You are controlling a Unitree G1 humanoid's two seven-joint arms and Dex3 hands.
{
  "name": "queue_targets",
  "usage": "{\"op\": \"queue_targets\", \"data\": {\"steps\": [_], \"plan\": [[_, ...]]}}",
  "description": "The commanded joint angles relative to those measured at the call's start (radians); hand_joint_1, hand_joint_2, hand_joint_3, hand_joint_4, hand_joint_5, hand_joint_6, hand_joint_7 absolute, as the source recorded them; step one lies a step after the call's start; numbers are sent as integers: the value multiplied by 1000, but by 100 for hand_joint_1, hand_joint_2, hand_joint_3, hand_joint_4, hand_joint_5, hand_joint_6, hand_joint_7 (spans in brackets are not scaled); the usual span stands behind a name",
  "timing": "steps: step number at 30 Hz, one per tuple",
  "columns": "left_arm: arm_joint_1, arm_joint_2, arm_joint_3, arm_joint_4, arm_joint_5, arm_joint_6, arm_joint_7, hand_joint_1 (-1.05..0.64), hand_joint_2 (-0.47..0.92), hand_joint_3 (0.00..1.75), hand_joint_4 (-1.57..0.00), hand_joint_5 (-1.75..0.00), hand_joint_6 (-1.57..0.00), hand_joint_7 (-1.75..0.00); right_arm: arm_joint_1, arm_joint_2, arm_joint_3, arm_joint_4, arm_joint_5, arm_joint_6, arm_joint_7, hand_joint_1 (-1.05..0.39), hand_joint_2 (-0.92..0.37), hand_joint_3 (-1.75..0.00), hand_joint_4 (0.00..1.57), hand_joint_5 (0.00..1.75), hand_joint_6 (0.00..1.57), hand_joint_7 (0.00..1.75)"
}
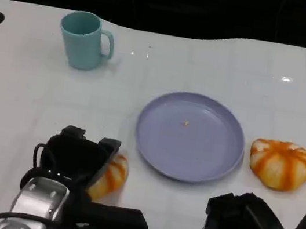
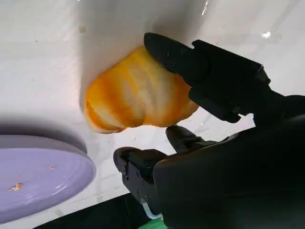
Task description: Grasp the bread from the table and place it into the plate.
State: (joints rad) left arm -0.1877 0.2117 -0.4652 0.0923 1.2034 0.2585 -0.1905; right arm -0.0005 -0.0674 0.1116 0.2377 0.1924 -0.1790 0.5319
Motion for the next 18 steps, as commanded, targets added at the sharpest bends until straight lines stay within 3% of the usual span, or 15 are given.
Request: {"op": "queue_targets", "data": {"steps": [1, 2, 4, 5, 8, 12, 13, 14, 16, 18], "plan": [[-16, 15, -5, 50, -43, -9, 50, -41, 84, 13, -50, -137, -61, -9, 5, -7, -11, -4, 8, -8, 2, -105, -4, -135, 157, 128, 157, 100], [-16, 17, -6, 56, -56, -17, 65, -39, 81, 22, -55, -151, -70, -9, 6, -7, -11, -5, 7, -7, 1, -105, -4, -135, 157, 128, 157, 100], [-21, 25, -10, 72, -74, -35, 90, -35, 61, 67, -63, -168, -89, -9, 8, -8, -12, -9, 4, 4, -6, -105, -5, -135, 157, 128, 157, 101], [-23, 28, -12, 80, -83, -41, 98, -34, 57, 78, -65, -171, -94, -9, 8, -8, -12, -7, 4, 4, -6, -105, -6, -134, 157, 129, 157, 101], [-19, 38, -2, 91, -134, -75, 126, -30, 58, 90, -79, -166, -113, -14, 8, -4, -14, 1, 17, 2, 3, -105, -6, -133, 157, 129, 157, 100], [-11, 64, 7, 83, -174, -119, 194, -29, 55, 90, -84, -170, -121, -25, 20, -5, -6, -30, 11, 21, -10, -105, -5, -133, 157, 129, 157, 99], [-11, 71, 8, 89, -181, -137, 225, -28, 52, 97, -83, -172, -114, -44, 23, -5, -4, -35, 8, 20, -13, -105, -5, -134, 157, 129, 157, 101], [-12, 77, 10, 99, -187, -155, 263, -28, 50, 108, -84, -174, -97, -89, 24, -5, -3, -36, 3, 18, -16, -105, -5, -134, 157, 130, 157, 102], [-16, 84, 12, 115, -197, -175, 312, -27, 48, 122, -87, -174, -74, -148, 24, -5, -1, -37, -1, 16, -21, -105, -6, -135, 157, 130, 157, 103], [-22, 87, 21, 142, -218, -219, 393, -25, 46, 129, -89, -175, -69, -167, 25, -3, -1, -41, 7, 19, -16, -105, -4, -135, 156, 130, 157, 101]]}}
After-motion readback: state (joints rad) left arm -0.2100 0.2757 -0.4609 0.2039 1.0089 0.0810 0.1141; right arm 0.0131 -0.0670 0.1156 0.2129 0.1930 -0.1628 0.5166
